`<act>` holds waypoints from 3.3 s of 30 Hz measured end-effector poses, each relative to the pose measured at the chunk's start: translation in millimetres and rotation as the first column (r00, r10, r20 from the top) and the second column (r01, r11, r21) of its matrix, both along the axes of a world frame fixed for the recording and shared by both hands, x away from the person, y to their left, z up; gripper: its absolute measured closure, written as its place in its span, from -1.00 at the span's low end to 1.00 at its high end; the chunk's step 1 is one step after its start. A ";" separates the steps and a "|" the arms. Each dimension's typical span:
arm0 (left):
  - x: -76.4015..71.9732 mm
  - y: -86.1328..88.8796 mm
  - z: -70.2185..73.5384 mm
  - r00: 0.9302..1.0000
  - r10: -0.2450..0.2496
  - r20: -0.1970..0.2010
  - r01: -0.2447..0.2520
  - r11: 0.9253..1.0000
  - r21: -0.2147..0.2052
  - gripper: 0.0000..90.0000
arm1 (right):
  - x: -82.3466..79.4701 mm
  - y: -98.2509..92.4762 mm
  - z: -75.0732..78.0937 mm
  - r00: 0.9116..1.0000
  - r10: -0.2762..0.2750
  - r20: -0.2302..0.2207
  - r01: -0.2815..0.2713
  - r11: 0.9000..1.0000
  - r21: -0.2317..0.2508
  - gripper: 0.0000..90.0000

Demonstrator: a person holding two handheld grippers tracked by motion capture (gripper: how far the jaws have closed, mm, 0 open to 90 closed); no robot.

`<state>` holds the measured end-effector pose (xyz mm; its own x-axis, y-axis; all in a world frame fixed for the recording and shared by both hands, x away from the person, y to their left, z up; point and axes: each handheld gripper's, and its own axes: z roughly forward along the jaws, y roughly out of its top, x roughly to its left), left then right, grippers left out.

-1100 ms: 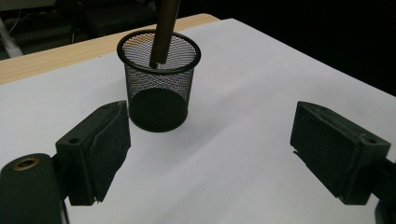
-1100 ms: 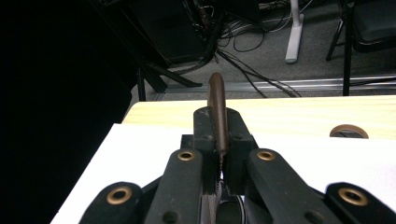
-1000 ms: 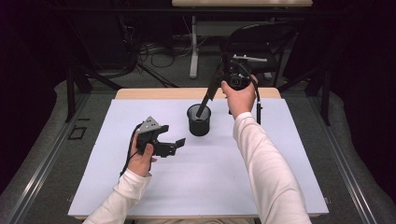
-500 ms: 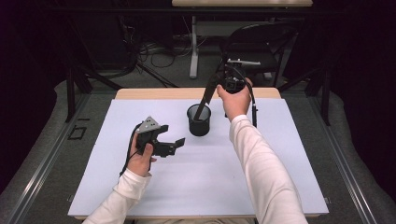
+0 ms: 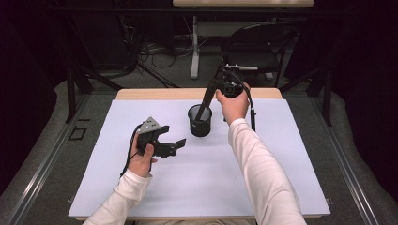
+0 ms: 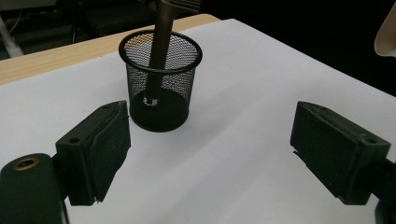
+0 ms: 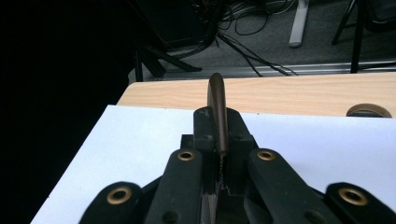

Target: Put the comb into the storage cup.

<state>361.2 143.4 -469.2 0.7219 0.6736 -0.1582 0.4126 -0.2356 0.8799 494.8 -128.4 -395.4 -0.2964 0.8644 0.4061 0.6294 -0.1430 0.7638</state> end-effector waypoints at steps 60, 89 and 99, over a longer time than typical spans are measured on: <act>-0.1 -0.5 -0.7 1.000 -0.001 -0.003 0.001 1.000 0.005 -0.73 | 2.2 -10.6 -29.4 0.999 -0.021 -0.042 0.024 0.997 0.076 0.93; 0.2 -0.7 -1.9 1.000 0.003 -0.003 -0.003 1.000 0.007 -0.73 | 3.6 -38.6 -47.1 0.995 -0.048 -0.083 0.060 0.986 0.156 0.92; 0.0 0.2 -1.3 1.000 0.003 -0.003 -0.003 1.000 0.005 -0.73 | 2.6 -38.6 -47.3 0.997 -0.047 -0.064 0.055 0.989 0.137 0.76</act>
